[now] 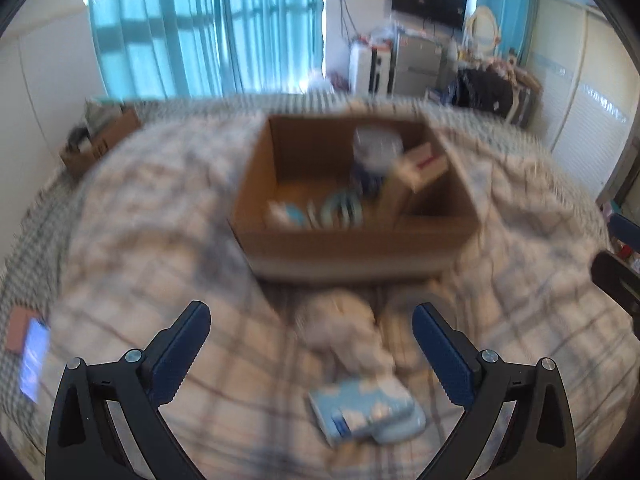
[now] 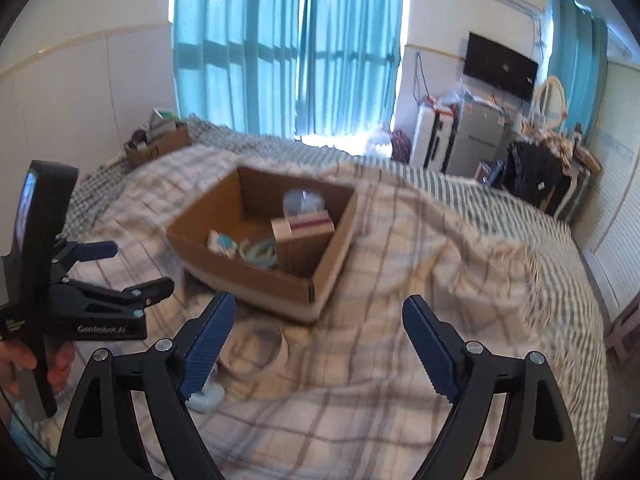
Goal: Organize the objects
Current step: 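Grasp the blue tissue pack with the left tool while the right tool grasps the white earbuds case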
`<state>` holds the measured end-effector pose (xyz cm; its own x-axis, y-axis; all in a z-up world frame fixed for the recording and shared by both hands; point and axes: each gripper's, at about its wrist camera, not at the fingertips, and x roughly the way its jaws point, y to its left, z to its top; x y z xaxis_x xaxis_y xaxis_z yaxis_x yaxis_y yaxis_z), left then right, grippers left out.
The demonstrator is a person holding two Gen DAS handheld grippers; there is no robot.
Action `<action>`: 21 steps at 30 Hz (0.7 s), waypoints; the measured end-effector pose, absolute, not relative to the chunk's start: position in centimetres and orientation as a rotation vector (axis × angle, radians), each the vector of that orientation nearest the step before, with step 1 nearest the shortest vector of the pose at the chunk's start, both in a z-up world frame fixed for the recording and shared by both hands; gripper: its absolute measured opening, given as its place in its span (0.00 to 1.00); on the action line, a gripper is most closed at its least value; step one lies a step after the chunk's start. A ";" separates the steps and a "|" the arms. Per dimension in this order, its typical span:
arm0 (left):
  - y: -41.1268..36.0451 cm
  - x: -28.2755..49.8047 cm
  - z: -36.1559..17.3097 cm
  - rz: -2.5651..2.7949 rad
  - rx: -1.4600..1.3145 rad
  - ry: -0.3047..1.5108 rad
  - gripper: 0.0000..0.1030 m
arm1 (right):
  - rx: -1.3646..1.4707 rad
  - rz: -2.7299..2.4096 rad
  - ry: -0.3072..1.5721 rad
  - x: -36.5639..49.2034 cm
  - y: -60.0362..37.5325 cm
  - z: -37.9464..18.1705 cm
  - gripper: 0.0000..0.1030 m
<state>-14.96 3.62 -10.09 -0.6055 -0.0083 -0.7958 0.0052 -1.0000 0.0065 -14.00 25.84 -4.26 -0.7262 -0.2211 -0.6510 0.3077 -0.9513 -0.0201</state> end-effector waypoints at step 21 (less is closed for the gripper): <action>3.7 -12.7 -12.1 -2.865 1.576 0.018 0.77 | 1.161 -2.653 -0.037 -14.5 28.6 -11.4 0.83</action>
<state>-12.68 3.72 -12.10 -0.5291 0.1173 -0.8404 -0.1066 -0.9917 -0.0713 -14.52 28.64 -11.35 -0.6531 -0.2330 -0.7205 0.2125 -0.9697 0.1209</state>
